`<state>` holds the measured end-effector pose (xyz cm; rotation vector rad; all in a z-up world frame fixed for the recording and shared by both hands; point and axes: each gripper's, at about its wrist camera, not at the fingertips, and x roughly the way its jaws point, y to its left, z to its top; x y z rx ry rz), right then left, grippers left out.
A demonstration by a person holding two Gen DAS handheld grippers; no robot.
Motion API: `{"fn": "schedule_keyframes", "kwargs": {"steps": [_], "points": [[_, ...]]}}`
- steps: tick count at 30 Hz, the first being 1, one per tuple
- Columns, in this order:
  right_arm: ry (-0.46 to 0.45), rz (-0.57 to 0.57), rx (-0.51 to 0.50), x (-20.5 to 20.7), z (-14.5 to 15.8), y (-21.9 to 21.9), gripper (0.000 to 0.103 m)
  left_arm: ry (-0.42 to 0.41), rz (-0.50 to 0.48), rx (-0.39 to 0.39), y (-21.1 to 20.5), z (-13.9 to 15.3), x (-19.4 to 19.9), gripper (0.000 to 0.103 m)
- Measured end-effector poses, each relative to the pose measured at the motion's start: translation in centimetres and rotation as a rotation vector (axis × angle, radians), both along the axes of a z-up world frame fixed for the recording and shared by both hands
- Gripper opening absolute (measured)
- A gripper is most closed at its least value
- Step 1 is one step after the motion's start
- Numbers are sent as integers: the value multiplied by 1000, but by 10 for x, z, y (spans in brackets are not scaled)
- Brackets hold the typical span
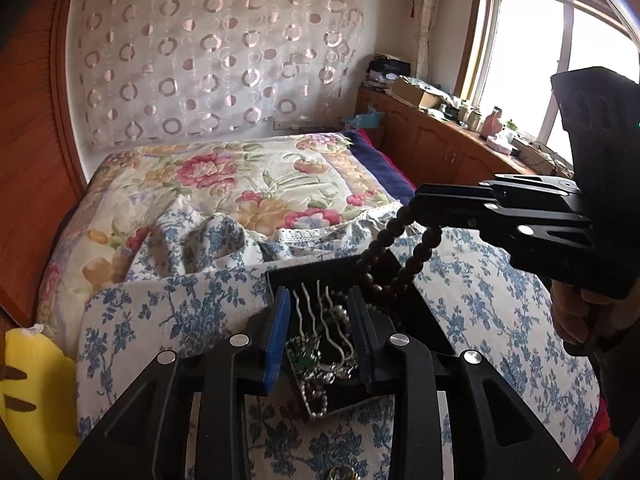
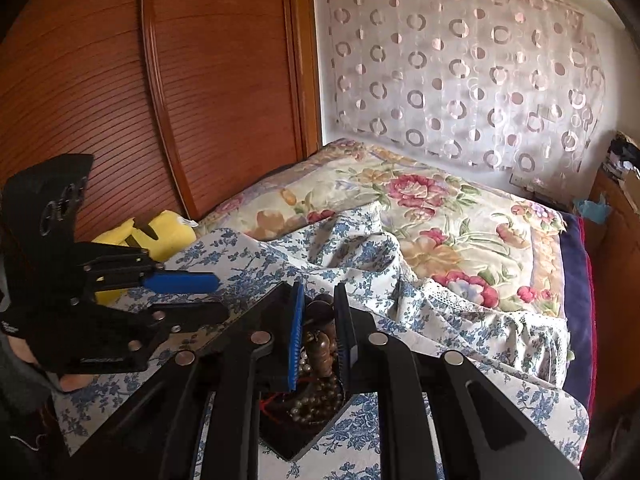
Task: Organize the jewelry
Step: 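Lower the bead bracelet and green earring into the box, open both tools, then grasp the gold flower piece with the right tool while the left tool grasps the gold ring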
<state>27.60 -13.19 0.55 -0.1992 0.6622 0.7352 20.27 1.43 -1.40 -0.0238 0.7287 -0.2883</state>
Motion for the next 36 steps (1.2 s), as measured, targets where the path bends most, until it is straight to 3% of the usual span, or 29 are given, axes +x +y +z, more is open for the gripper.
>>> {"fn": "schedule_keyframes", "kwargs": {"steps": [4,13,21,23,25,28,36], "points": [[11,-4,-10,4,-6,3,17,3,18,14,5,-3,-6,37],[7,-19,11,-2,-4,-1,18,8,45,22,12,-6,-14,44],[7,-64,24,-37,-11,-26,18,4,55,38,11,-9,-27,52],[9,-79,22,-48,-16,-34,18,2,61,38,12,-11,-32,66],[24,-98,23,-61,-24,-43,28,6,64,39,13,-15,-36,68],[34,-128,4,-80,-39,-53,40,13,79,42,16,-21,-43,79],[116,-180,-57,-114,-90,-79,42,47,102,61,25,-40,-60,80]]}}
